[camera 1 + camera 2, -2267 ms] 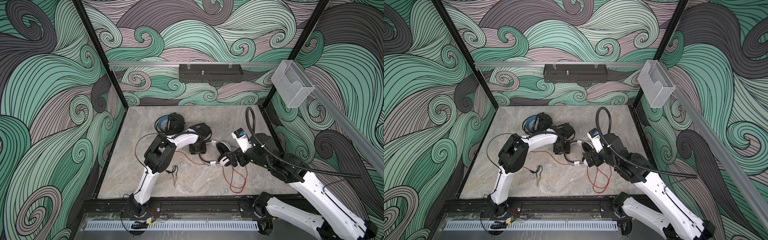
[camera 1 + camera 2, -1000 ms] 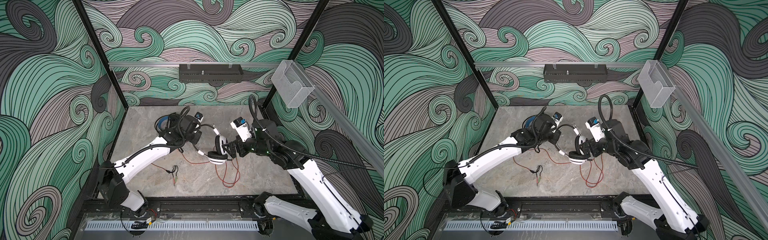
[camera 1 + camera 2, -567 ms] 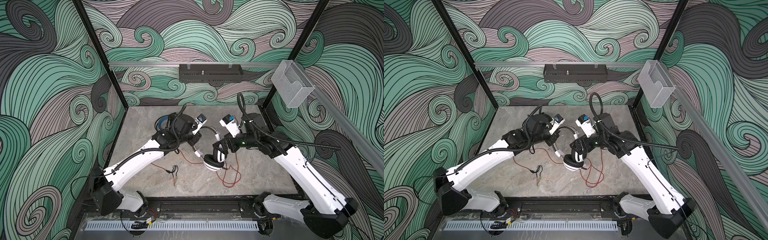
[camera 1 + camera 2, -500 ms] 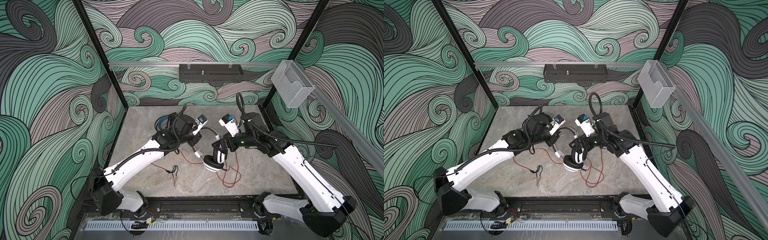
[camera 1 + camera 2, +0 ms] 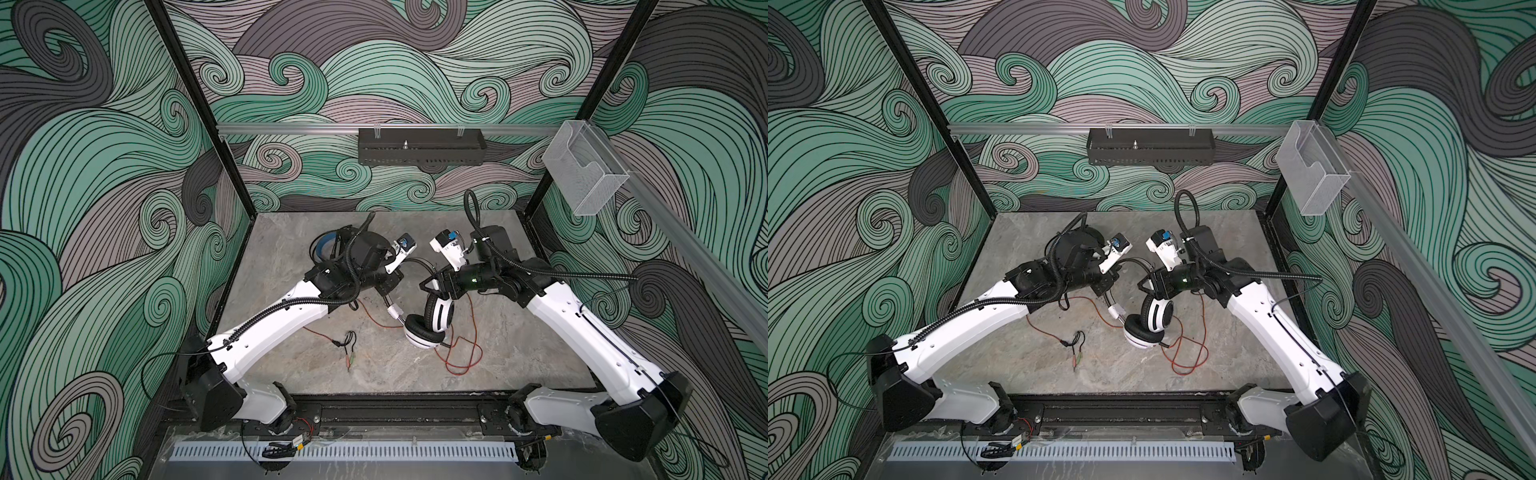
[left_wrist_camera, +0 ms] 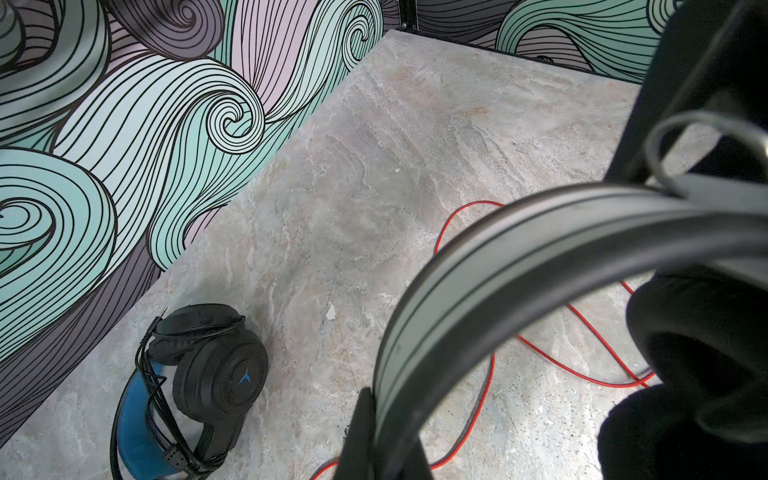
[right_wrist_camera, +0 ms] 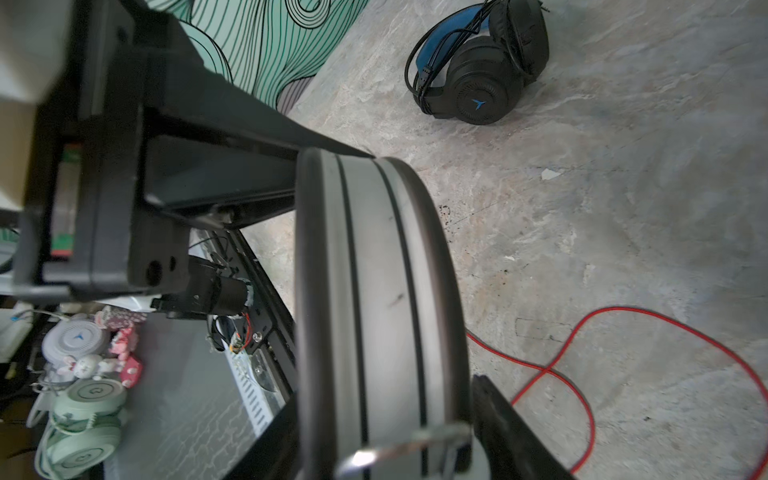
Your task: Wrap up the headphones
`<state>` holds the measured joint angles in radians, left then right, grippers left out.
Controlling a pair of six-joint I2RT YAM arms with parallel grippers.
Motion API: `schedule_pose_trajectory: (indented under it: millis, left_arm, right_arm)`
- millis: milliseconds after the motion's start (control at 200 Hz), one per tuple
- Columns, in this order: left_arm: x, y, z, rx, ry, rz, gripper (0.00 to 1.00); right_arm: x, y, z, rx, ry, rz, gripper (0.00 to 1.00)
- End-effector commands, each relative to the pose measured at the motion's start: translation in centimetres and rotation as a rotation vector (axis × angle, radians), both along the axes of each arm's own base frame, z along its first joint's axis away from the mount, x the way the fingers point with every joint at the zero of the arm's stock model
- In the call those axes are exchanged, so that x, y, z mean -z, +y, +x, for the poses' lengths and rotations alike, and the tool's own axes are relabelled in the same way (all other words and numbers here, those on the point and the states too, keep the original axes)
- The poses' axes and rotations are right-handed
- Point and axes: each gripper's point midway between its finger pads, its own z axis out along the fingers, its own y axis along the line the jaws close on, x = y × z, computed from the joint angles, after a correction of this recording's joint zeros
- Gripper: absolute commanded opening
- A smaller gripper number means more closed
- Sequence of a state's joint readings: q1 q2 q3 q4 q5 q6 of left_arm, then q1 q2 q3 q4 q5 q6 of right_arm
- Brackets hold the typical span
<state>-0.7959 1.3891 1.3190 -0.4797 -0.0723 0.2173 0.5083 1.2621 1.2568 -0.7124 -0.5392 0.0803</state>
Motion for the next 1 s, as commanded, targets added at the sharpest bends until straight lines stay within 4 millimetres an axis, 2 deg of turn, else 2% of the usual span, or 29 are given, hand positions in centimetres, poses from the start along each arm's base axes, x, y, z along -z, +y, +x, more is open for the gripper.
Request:
schedule_pose_trajectory:
  millis: [0,205,290,330,355,445,510,606,716,846,996]
  left_arm:
    - [-2.5,-0.6,-0.1,0.003,-0.038,-0.082,0.00]
    - [-1.4,-0.8,-0.1,-0.003,-0.004,-0.074,0.00]
    - [-1.1,-1.0,-0.3,-0.005,0.029,-0.089,0.27]
    - [-0.9,-0.9,-0.5,-0.012,0.051,-0.092,0.50]
    - [-0.8,-0.8,-0.6,-0.022,0.066,-0.097,0.60]
    - [0.4,0.3,-1.4,-0.072,0.129,-0.095,0.77]
    - [1.7,1.6,-2.2,-0.137,0.187,-0.096,0.78]
    - [3.7,4.5,-3.1,-0.277,0.261,-0.124,0.77]
    - [5.8,8.0,-4.1,-0.430,0.334,-0.204,0.77]
    - [7.8,12.2,-5.1,-0.633,0.452,-0.339,0.75]
    - [8.6,14.2,-6.4,-0.720,0.491,-0.426,0.74]
  right_arm:
    - [-1.0,0.7,0.1,-0.026,-0.027,0.070,0.46]
    - [-0.4,0.5,0.2,-0.022,-0.016,0.070,0.28]
    - [0.1,0.0,0.4,-0.005,-0.027,0.051,0.23]
    - [0.4,-0.4,0.7,0.011,-0.035,0.033,0.21]
    - [0.7,-0.7,0.8,0.025,-0.042,0.015,0.19]
    - [1.4,-2.3,1.8,0.080,-0.092,-0.084,0.14]
    - [1.4,-3.7,2.8,0.124,-0.152,-0.184,0.12]
    - [1.1,-6.3,4.7,0.194,-0.256,-0.379,0.05]
    - [1.0,-8.3,6.4,0.239,-0.396,-0.633,0.05]
    - [2.4,-8.4,7.4,0.211,-0.520,-0.903,0.04]
    - [5.0,-6.2,7.4,0.168,-0.607,-1.004,0.07]
